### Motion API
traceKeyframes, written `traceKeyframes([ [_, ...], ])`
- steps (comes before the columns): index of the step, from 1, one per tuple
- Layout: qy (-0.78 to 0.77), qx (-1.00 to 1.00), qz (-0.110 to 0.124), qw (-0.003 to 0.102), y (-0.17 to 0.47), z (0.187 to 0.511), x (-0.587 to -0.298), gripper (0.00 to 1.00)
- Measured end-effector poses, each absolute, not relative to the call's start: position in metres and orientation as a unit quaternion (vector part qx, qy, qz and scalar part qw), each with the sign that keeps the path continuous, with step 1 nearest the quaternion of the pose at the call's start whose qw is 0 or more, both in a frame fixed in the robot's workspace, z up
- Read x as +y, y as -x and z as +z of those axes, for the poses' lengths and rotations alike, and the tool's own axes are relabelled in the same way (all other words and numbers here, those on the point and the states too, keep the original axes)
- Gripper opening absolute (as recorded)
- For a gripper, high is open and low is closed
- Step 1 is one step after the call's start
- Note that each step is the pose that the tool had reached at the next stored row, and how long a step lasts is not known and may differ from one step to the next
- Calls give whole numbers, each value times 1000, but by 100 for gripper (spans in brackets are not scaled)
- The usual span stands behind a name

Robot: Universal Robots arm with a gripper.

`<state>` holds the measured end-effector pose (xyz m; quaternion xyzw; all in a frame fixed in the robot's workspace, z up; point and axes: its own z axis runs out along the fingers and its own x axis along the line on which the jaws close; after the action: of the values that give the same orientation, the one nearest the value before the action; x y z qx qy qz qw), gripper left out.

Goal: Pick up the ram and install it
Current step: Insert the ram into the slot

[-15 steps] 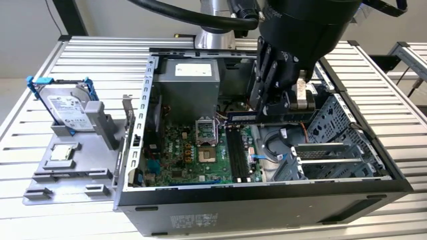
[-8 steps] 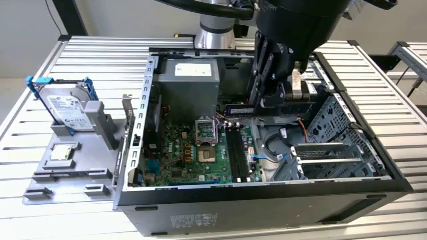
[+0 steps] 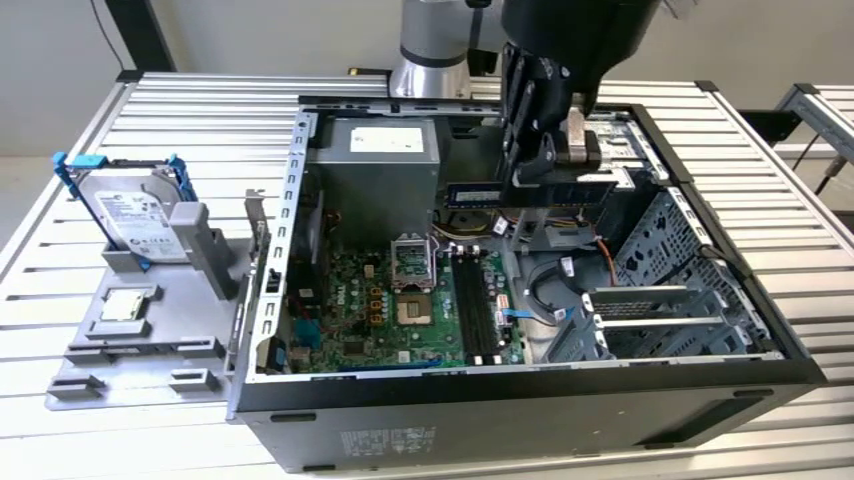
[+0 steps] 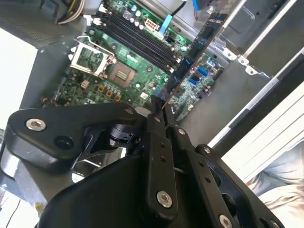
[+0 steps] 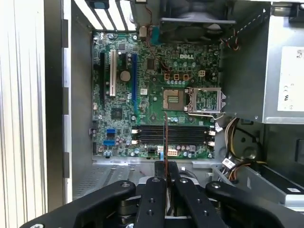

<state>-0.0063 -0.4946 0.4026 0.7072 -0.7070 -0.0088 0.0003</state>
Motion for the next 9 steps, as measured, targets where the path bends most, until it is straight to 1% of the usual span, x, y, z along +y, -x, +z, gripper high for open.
traceKeyframes([
  [9,-707,-707,-9,0,6,402,-466,0],
])
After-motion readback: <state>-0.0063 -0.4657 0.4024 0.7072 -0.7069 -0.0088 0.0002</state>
